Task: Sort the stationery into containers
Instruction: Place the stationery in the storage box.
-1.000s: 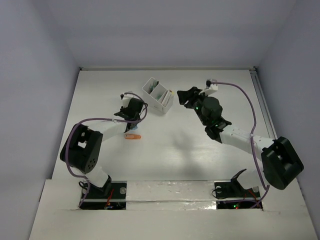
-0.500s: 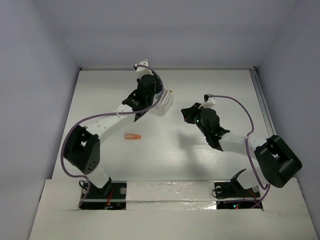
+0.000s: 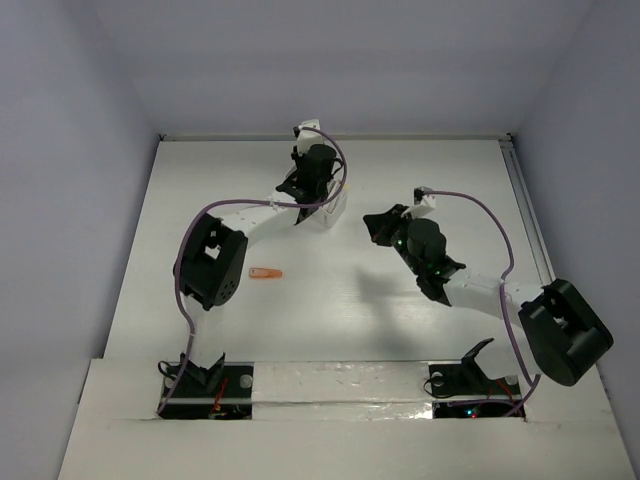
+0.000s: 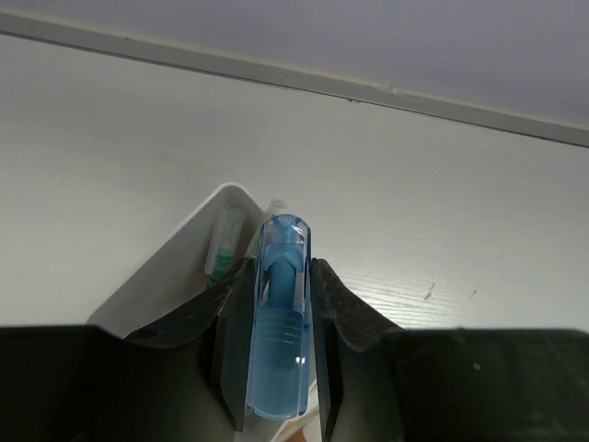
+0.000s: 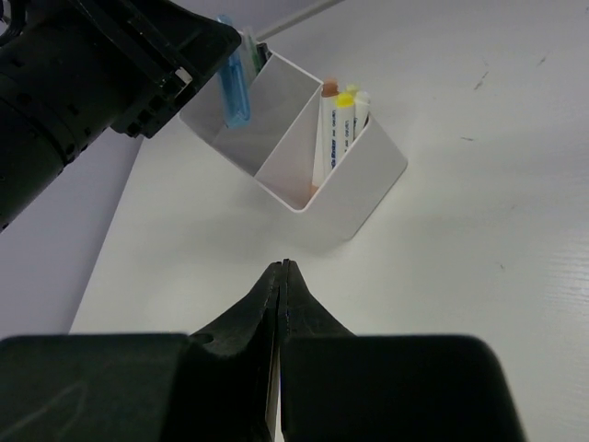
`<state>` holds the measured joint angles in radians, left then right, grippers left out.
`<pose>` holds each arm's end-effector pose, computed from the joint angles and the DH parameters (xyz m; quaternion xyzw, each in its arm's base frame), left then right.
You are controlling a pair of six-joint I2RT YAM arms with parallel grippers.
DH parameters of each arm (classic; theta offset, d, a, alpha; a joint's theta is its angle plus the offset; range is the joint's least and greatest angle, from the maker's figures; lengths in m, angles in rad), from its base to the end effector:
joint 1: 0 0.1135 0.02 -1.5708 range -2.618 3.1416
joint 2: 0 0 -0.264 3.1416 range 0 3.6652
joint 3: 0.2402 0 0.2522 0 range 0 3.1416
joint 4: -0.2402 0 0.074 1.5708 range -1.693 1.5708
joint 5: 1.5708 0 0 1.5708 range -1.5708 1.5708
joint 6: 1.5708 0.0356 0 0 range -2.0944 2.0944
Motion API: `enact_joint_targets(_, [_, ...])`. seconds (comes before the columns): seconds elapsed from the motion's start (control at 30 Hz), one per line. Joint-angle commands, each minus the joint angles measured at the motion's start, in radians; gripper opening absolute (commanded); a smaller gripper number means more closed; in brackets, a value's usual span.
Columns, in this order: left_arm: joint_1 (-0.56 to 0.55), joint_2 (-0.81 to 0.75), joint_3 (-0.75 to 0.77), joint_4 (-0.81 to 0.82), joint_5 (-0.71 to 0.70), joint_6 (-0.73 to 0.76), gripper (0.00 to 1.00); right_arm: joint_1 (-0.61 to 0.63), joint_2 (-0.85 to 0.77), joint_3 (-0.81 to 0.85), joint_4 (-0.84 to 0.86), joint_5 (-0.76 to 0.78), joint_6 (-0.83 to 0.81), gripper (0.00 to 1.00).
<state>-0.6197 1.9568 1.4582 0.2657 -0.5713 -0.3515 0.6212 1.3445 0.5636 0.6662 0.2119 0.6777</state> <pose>0.3892 -0.2540 0.2696 -0.0725 0.7693 -0.0822 0.6294 0.2362 0.1598 0.2285 0.0913 0.7400 0.3373 0.5747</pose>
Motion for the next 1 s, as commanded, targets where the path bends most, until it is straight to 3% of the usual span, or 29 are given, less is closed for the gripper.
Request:
enact_joint_targets(0.0, [0.003,-0.009,0.031,0.075,-0.059,0.039,0.01,-0.003,-0.013,-0.016,0.067,0.006,0.005,0.02])
enact_joint_targets(0.33, [-0.006,0.011,-0.022,0.119,-0.082,0.063,0.18,-0.003,-0.008,-0.024,0.084,0.032,0.010,0.04])
enact_joint_targets(0.5, [-0.006,0.002,-0.035,0.121,-0.079,0.062,0.33,-0.003,-0.010,-0.013,0.067,0.037,0.002,0.06])
enact_joint_targets(0.77, [-0.015,-0.025,-0.062,0.125,-0.076,0.049,0.36,-0.003,0.001,-0.008,0.065,0.034,-0.003,0.07])
enact_joint_targets(0.97, [-0.035,-0.169,-0.116,0.165,-0.050,0.051,0.36,-0.003,0.022,0.028,0.047,-0.017,-0.041,0.07])
